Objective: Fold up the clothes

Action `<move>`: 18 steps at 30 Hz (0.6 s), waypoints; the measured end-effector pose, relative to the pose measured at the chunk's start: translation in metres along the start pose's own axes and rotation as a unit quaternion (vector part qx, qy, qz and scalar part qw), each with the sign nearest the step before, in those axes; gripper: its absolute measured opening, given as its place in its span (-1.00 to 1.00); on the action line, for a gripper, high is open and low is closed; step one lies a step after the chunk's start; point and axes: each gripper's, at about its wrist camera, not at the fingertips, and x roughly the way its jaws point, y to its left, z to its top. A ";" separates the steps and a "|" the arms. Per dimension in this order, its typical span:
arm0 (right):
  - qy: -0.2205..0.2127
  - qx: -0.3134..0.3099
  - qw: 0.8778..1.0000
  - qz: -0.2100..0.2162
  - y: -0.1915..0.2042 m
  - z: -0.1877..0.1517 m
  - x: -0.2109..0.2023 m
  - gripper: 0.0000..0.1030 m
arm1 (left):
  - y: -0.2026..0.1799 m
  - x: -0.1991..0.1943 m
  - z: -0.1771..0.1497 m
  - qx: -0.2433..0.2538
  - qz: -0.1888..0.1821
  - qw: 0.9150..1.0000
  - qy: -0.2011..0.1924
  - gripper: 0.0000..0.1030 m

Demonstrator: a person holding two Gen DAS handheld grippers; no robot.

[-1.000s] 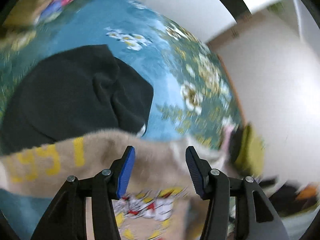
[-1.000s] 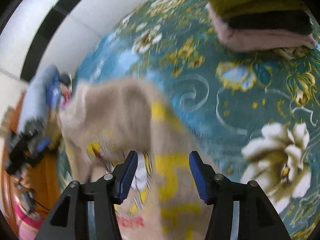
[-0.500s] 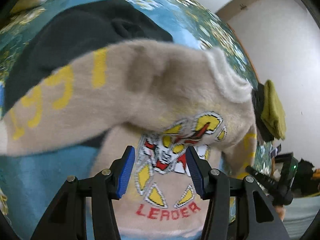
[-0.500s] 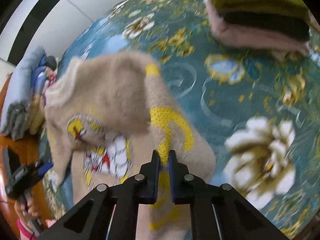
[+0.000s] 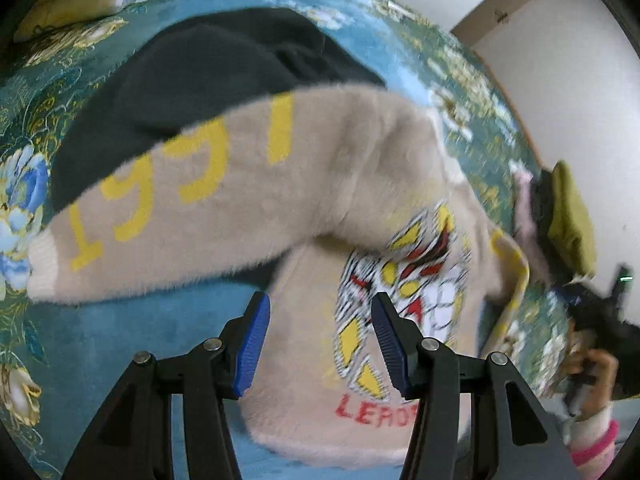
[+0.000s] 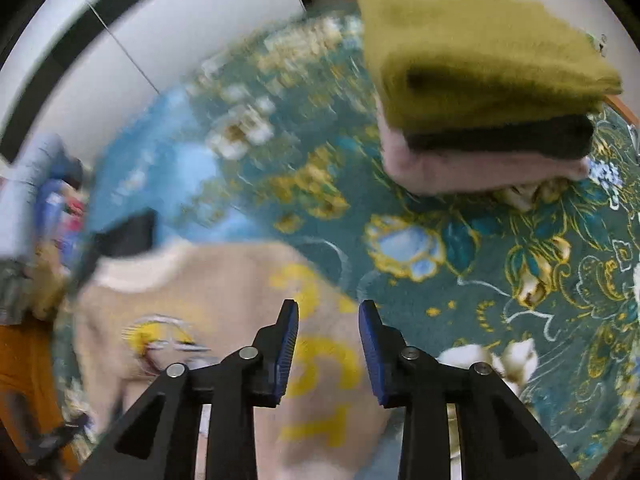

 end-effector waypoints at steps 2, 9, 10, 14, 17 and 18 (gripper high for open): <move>0.009 0.001 0.997 0.083 0.013 -0.019 -0.011 -0.25 | 0.006 0.014 -0.008 -0.009 0.006 1.000 0.015 0.05; 0.236 0.003 0.957 0.169 0.037 -0.108 0.076 -0.13 | 0.021 0.045 -0.029 -0.039 0.019 0.998 0.041 0.05; 0.245 -0.005 0.959 0.140 0.035 -0.113 0.083 -0.13 | 0.023 0.047 -0.032 -0.039 0.021 0.998 0.042 0.05; 0.209 0.039 0.975 0.061 0.003 -0.103 0.078 -0.14 | 0.027 0.054 -0.040 -0.055 0.023 0.997 0.047 0.05; 0.208 0.072 0.974 0.053 -0.014 -0.098 0.081 -0.14 | 0.027 0.058 -0.043 -0.055 0.022 0.997 0.048 0.08; 0.220 0.081 0.970 0.068 -0.015 -0.100 0.084 -0.14 | 0.027 0.060 -0.044 -0.054 0.022 0.997 0.050 0.08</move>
